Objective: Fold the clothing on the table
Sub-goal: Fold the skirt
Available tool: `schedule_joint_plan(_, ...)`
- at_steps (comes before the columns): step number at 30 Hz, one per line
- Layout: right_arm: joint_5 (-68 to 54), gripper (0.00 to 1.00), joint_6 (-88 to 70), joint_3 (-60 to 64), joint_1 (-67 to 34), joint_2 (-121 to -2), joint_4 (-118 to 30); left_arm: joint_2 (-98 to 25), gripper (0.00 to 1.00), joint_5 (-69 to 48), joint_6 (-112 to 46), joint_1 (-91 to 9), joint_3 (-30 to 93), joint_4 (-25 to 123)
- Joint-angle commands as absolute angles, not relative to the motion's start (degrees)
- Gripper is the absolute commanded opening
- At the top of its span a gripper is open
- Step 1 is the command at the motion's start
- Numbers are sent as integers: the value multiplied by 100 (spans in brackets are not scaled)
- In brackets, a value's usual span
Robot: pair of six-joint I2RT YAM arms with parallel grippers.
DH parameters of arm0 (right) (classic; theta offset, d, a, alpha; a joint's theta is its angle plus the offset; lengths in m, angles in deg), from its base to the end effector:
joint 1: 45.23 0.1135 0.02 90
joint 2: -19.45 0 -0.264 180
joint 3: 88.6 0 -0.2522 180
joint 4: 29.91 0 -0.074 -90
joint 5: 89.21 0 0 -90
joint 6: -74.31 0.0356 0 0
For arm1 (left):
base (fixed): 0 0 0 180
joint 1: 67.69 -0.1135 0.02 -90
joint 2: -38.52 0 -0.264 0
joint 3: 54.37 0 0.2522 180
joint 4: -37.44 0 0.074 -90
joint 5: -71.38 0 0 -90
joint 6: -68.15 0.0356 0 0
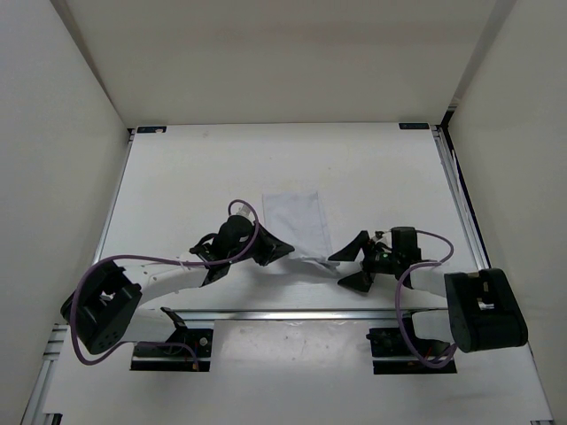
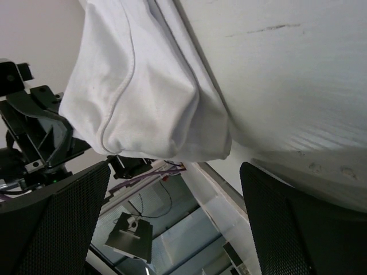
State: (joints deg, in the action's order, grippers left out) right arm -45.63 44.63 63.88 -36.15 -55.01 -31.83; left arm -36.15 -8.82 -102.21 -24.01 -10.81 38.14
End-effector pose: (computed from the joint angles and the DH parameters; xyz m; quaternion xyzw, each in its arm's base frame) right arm 0.1799 0.0549 0.1094 0.2472 0.8357 0.4872 0.0554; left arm 0.1830 -0.1831 0.1803 -0.2345 0.8395 -0.4629 0.1614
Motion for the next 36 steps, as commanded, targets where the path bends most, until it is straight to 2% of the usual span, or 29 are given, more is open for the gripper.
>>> schedule_joint_plan(1,-4237,99,5094,6762,-3715,-5798,-3356,-3460,0,-983,-10271,-2374,-1064,3626)
schedule_joint_plan(8,-3964,94,5278,6385,-3715,-6378,-3251,-3372,0,-992,-10323,-2374,-1152,3687)
schedule_joint_plan(12,-4096,84,5375,6252,-3680,-6616,-3075,-3320,0,-966,-10333,-2383,-1187,3687)
schedule_joint_plan(15,-4175,61,5480,6339,-3636,-6651,-2908,-3311,0,-931,-10350,-2436,-1231,3626)
schedule_joint_plan(16,-4219,49,5498,6323,-3610,-6590,-2890,-3311,0,-974,-10359,-2418,-1257,3626)
schedule_joint_plan(19,-4263,25,5507,6436,-3574,-6415,-2916,-3285,0,-975,-10403,-2418,-1275,3600)
schedule_joint_plan(21,-4281,11,5498,6559,-3548,-6213,-2899,-3276,0,-949,-10385,-2401,-1310,3608)
schedule_joint_plan(23,-4289,4,5515,6594,-3547,-6125,-2873,-3267,0,-983,-10403,-2401,-1371,3591)
schedule_joint_plan(25,-4281,0,5410,6604,-3574,-5992,-2951,-3223,0,-957,-10394,-2453,-1371,3626)
schedule_joint_plan(31,-4220,0,4383,6315,-3846,-5553,-3907,-2969,0,-808,-10262,-2453,-1591,3897)
schedule_joint_plan(36,-3930,0,2926,5919,-3899,-4895,-4901,-2468,0,-693,-10069,-2629,-1872,4398)
